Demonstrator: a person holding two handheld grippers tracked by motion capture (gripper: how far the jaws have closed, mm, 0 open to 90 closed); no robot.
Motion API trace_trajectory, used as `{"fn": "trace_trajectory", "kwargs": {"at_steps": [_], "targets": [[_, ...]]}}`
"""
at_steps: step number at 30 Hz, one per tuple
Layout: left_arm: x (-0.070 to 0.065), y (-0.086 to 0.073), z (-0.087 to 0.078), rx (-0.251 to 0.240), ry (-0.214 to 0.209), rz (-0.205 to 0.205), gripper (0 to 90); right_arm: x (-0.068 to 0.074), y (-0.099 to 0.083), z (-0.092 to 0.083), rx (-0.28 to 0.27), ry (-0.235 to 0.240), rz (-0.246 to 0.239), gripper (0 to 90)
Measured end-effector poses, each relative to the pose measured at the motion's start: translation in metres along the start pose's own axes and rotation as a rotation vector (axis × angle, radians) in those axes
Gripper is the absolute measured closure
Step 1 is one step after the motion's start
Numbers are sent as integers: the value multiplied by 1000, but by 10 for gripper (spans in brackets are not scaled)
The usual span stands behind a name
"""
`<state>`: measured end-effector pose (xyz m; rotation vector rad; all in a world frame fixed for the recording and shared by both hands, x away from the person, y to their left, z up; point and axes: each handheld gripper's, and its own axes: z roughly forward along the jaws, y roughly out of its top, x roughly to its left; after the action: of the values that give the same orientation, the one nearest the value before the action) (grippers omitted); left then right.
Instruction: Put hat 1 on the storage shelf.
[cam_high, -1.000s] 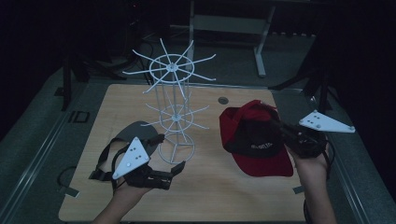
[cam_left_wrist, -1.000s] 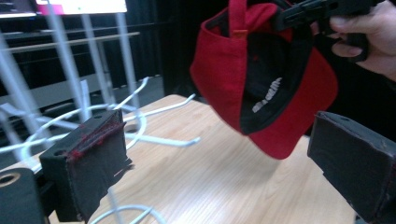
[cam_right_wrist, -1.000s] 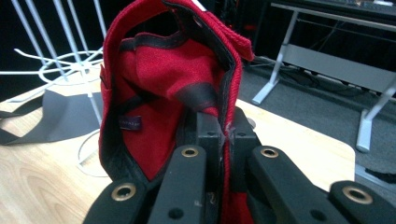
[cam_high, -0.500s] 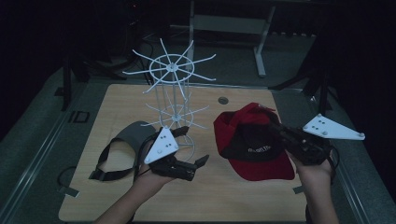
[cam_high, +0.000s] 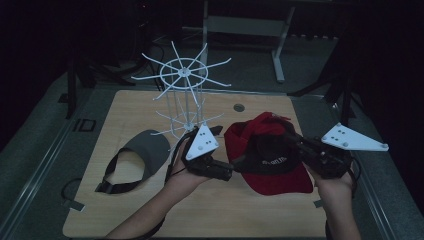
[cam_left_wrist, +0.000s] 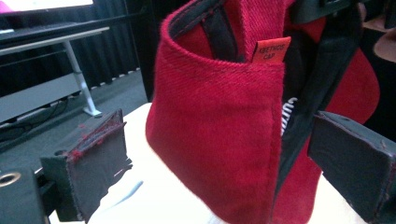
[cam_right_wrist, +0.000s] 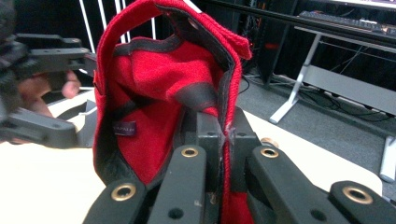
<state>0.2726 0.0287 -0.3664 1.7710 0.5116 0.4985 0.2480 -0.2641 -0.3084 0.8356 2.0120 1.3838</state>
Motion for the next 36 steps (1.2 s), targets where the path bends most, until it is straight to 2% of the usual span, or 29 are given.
{"fn": "trace_trajectory", "kwargs": {"at_steps": [4, 8, 11, 14, 18, 21, 23, 29, 36], "targets": [[1, 4, 11, 15, 9, -3, 52, 1, 0, 0, -2, 5, -1, 872], [1, 6, 18, 17, -11, 9, 73, 1, 0, -1, -10, 17, 2, 873], [0, 8, 18, -9, -4, 21, 156, 2, 1, -3, -16, 22, 0, 873], [0, 10, 19, 2, -2, 31, 254, 3, 1, -4, -18, 23, -2, 872], [-2, 13, 22, 35, 1, 44, 487, 4, 0, -3, -16, 28, -3, 872], [-4, 15, 25, 55, 15, 34, 708, 5, -2, -2, -13, 31, -2, 872], [-6, 17, 27, 60, 40, 38, 802, 5, -3, -3, -11, 29, -2, 872], [-14, 25, 30, 69, 92, 69, 864, 4, -10, -3, -9, 31, 16, 871], [-16, 29, 30, 58, 110, 60, 874, 0, -23, -6, -5, 27, 44, 867]]}}
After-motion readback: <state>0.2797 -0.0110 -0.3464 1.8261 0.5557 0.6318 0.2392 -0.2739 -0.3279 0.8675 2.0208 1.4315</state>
